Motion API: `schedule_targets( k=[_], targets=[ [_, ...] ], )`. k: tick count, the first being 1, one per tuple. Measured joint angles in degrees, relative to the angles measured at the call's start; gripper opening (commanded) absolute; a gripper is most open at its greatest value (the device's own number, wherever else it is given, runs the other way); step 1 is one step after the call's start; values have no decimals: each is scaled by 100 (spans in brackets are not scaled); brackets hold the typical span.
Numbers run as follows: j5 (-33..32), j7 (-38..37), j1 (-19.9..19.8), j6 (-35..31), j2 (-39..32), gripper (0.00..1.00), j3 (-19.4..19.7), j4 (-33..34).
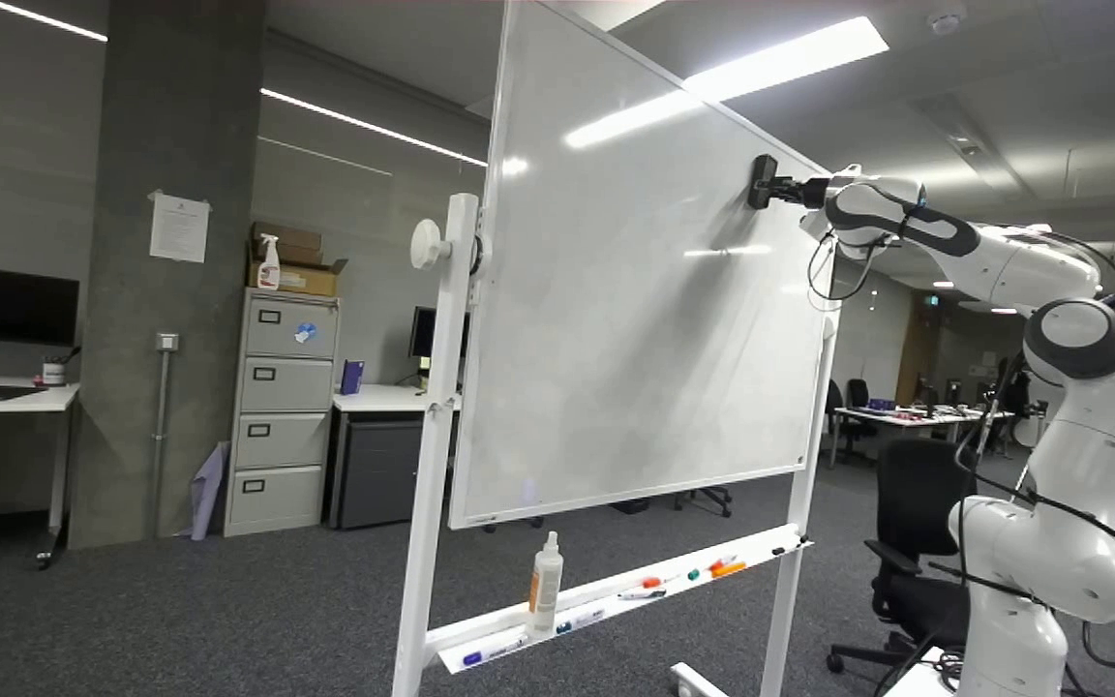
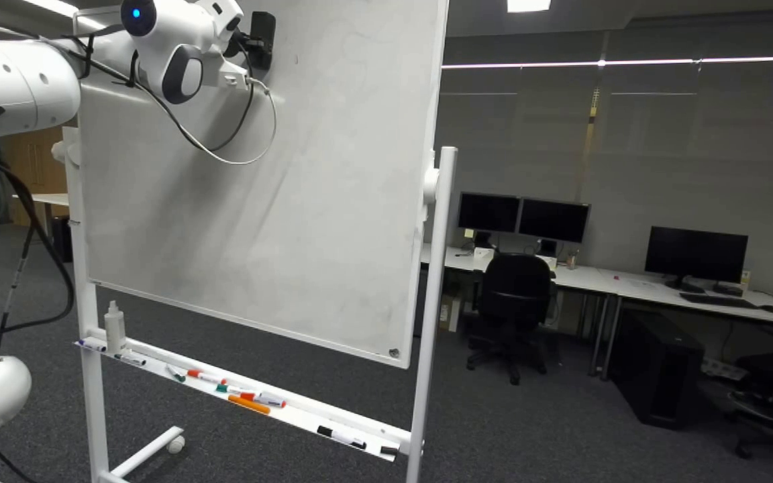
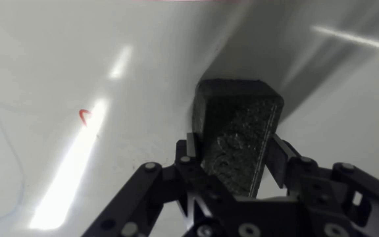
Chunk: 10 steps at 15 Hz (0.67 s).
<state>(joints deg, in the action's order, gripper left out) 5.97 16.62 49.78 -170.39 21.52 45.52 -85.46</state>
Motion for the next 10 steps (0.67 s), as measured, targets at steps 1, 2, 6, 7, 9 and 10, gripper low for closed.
schedule_targets(
  k=[1,2,6,7,9,10],
  targets=[
    [9,0,25,0,0,31,30,10],
    [24,0,59,0,1,31,73,25],
    [89,-11,180,0,5,31,379,131],
    [122,-12,202,0,6,31,495,160],
    [199,-24,234,0,7,31,749,212],
    [234,-28,268,0,8,31,893,237]
  ],
)
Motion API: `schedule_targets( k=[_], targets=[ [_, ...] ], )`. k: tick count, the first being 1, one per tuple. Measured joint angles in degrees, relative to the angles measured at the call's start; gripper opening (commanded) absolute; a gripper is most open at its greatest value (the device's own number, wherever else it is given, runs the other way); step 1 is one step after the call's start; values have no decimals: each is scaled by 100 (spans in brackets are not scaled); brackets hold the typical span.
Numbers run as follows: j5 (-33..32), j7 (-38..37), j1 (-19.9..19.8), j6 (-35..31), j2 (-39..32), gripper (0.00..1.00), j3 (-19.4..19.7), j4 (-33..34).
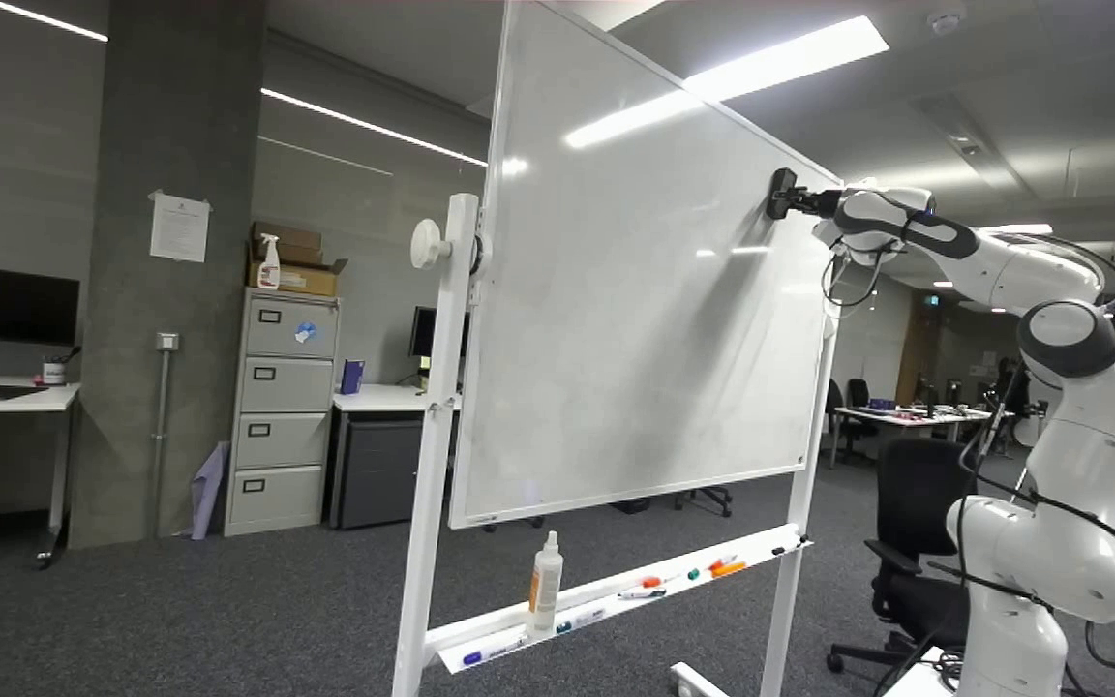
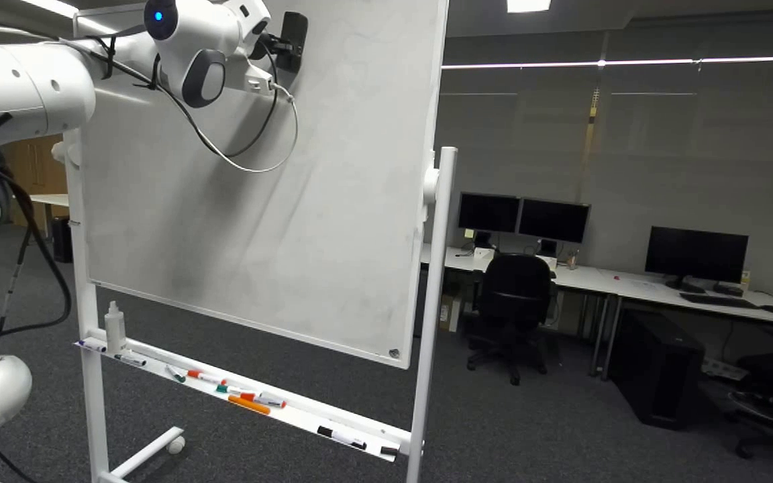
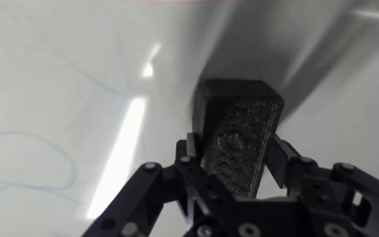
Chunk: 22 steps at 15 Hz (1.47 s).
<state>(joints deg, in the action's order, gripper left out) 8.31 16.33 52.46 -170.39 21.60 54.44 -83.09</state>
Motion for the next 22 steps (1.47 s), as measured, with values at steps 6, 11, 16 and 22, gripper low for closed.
schedule_targets(
  k=[6,11,16,22],
  targets=[
    [117,-46,232,-2,-8,31,729,123],
    [124,-62,451,-8,-12,31,986,222],
    [101,-57,472,-24,-55,31,991,235],
    [-12,-28,463,-48,-79,31,737,241]
  ],
)
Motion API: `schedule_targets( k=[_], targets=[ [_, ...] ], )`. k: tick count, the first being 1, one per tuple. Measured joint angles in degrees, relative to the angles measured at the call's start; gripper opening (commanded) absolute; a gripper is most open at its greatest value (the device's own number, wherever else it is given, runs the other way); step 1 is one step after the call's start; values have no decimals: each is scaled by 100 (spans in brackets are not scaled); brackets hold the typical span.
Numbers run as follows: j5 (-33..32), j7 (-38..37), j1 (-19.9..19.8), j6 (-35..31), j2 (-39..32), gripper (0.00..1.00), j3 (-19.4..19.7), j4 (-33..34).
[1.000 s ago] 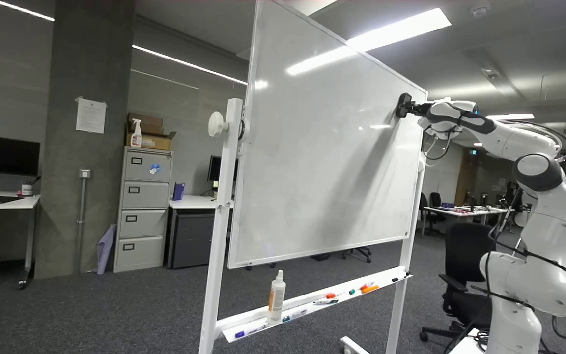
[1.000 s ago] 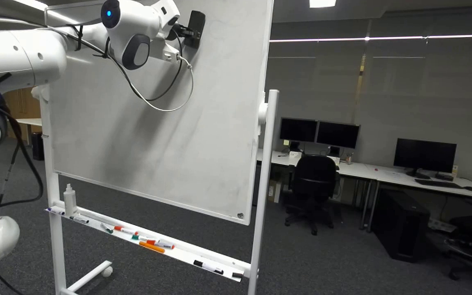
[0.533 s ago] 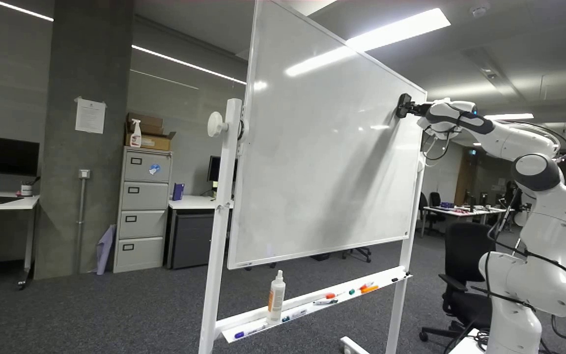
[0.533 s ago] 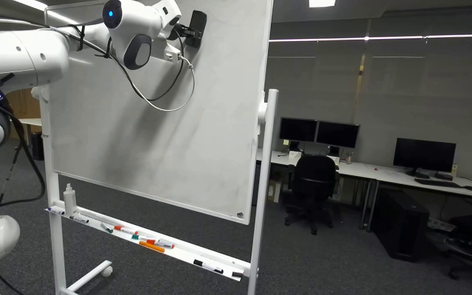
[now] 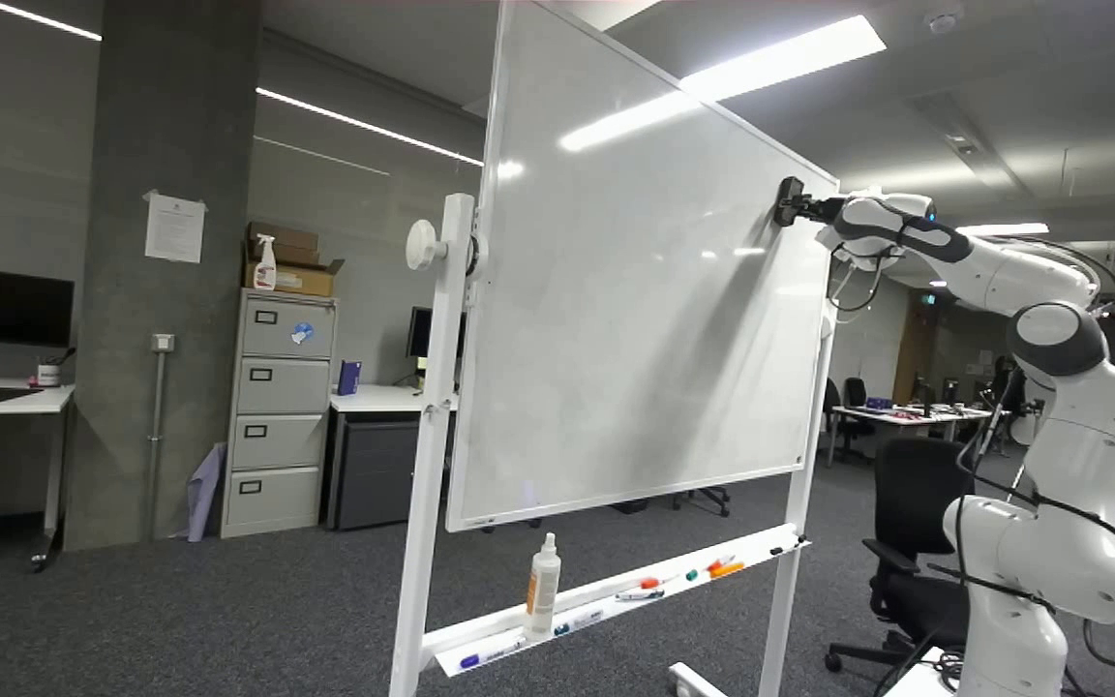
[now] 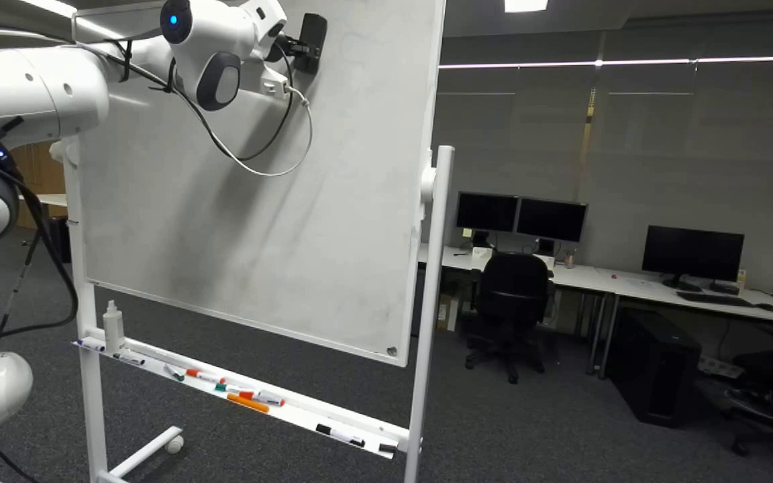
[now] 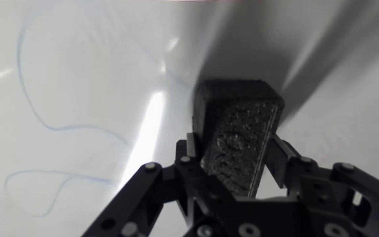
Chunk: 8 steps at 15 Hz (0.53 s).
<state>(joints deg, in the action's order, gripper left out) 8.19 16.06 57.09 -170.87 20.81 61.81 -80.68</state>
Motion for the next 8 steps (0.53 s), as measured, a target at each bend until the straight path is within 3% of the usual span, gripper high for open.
schedule_targets(
  k=[8],
  targets=[
    [-211,6,-5,0,-12,31,-644,-49]
  ],
)
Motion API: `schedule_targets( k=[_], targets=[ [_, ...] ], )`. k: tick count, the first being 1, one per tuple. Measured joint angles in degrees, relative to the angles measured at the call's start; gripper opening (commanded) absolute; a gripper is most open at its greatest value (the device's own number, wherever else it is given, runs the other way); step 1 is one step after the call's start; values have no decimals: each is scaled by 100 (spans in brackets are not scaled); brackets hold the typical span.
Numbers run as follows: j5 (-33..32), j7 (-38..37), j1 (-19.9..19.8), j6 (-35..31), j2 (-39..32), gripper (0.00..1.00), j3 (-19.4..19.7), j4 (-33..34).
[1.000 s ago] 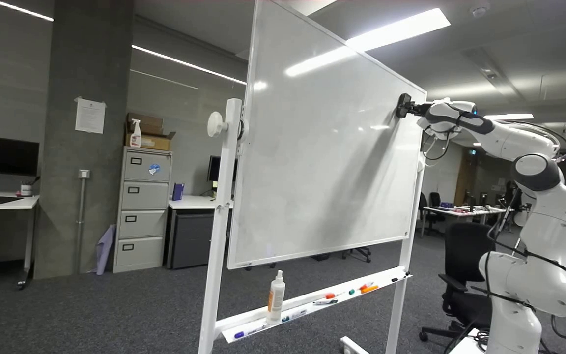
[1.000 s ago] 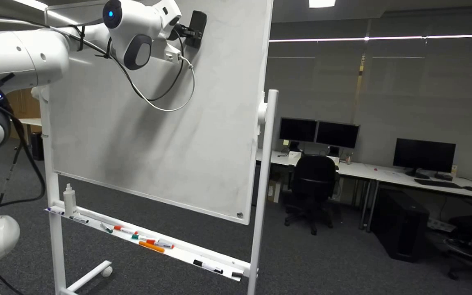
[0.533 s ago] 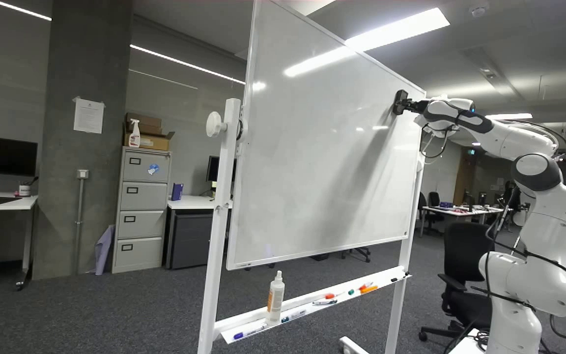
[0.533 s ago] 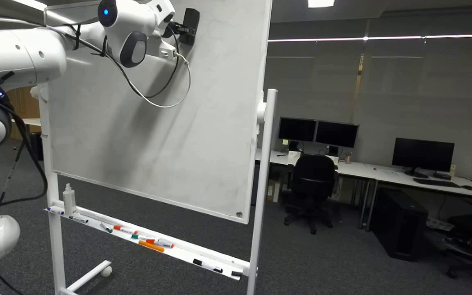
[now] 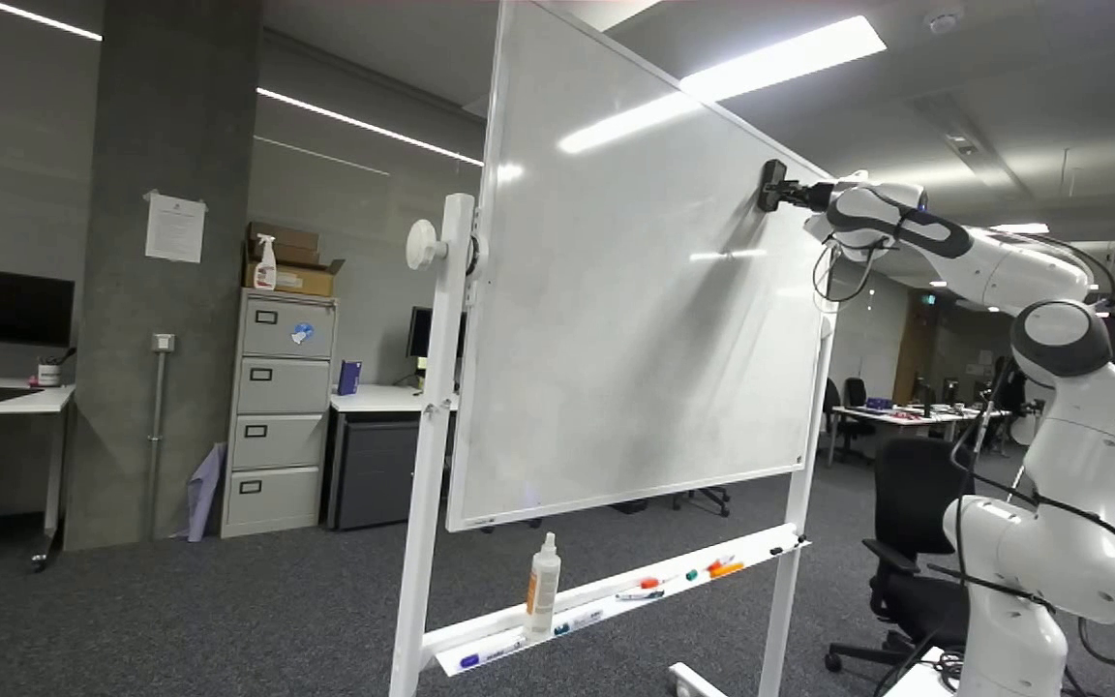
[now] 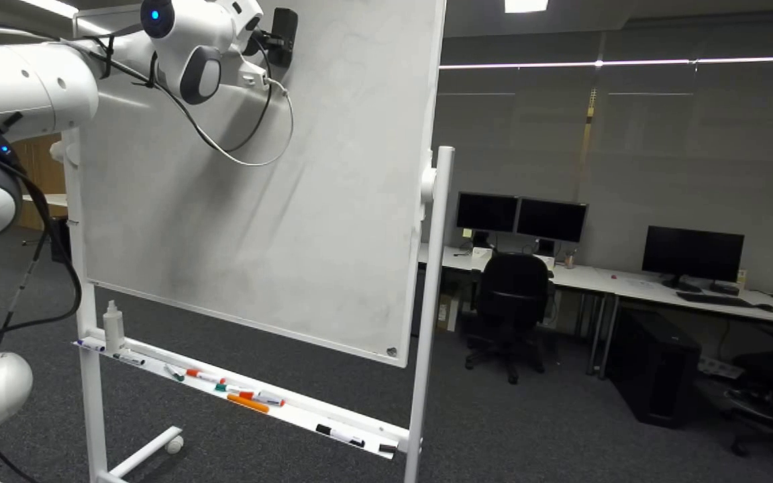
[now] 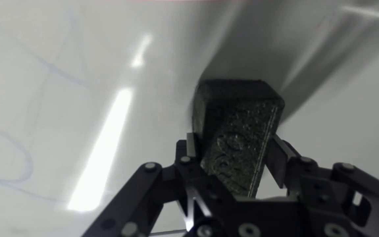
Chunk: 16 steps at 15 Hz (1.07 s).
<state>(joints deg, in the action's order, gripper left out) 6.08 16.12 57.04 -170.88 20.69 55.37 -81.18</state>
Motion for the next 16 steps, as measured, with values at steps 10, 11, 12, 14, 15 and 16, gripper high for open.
schedule_targets(
  k=[10,11,12,14,15,16],
  targets=[
    [-144,324,-630,0,203,31,-1518,-824],
    [-141,372,-749,-4,251,31,-1704,-972],
    [-141,402,-882,-15,295,31,-1888,-1131],
    [-141,406,-1219,-63,372,31,-2261,-1474],
    [-141,406,-1425,-110,415,31,-2467,-1675],
    [-141,405,-1638,-159,463,31,-2676,-1887]
  ],
)
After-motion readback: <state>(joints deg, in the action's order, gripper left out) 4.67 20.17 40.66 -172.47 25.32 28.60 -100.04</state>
